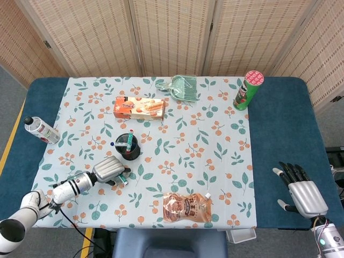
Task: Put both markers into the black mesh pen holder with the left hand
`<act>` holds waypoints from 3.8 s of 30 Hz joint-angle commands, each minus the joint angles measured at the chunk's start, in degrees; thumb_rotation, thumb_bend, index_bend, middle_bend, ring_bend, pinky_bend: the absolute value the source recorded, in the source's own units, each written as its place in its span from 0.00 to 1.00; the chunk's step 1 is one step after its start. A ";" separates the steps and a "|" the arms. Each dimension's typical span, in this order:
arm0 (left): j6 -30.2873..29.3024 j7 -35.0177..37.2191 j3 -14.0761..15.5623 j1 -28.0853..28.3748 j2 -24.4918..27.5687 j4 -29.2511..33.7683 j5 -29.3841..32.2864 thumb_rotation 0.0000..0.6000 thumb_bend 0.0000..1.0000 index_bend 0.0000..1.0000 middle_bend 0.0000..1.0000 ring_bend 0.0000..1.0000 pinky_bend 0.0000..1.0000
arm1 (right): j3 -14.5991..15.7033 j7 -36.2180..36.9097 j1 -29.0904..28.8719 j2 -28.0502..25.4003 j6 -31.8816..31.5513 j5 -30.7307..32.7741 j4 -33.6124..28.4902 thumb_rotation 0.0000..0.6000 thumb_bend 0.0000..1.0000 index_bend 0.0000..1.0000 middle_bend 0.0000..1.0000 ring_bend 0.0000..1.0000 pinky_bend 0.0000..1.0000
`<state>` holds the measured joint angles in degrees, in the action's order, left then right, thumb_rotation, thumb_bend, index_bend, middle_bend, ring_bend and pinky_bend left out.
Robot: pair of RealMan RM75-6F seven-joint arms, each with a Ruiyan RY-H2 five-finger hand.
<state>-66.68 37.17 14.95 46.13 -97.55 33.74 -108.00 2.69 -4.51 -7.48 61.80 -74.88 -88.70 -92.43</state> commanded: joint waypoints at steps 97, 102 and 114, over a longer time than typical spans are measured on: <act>-31.31 -55.85 -15.28 -40.12 39.84 56.62 20.96 1.00 0.17 0.00 0.02 0.00 0.29 | -0.11 1.96 1.86 -0.65 -3.96 -1.94 -0.26 1.00 0.21 0.12 0.02 0.00 0.02; -37.51 -55.19 -12.83 -46.58 32.74 47.83 19.70 1.00 0.17 0.00 0.00 0.00 0.23 | -3.00 -5.28 3.30 1.97 -5.65 4.65 -0.60 1.00 0.21 0.12 0.02 0.00 0.02; -39.95 -44.32 -11.89 -50.86 24.20 35.59 16.88 1.00 0.17 0.00 0.00 0.00 0.19 | -5.53 -7.44 5.24 2.67 -7.15 11.28 -2.37 1.00 0.21 0.12 0.04 0.00 0.02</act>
<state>-106.97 -7.55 2.81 -4.48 -73.23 69.42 -90.78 -3.15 -13.06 -2.46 64.85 -82.05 -76.66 -94.59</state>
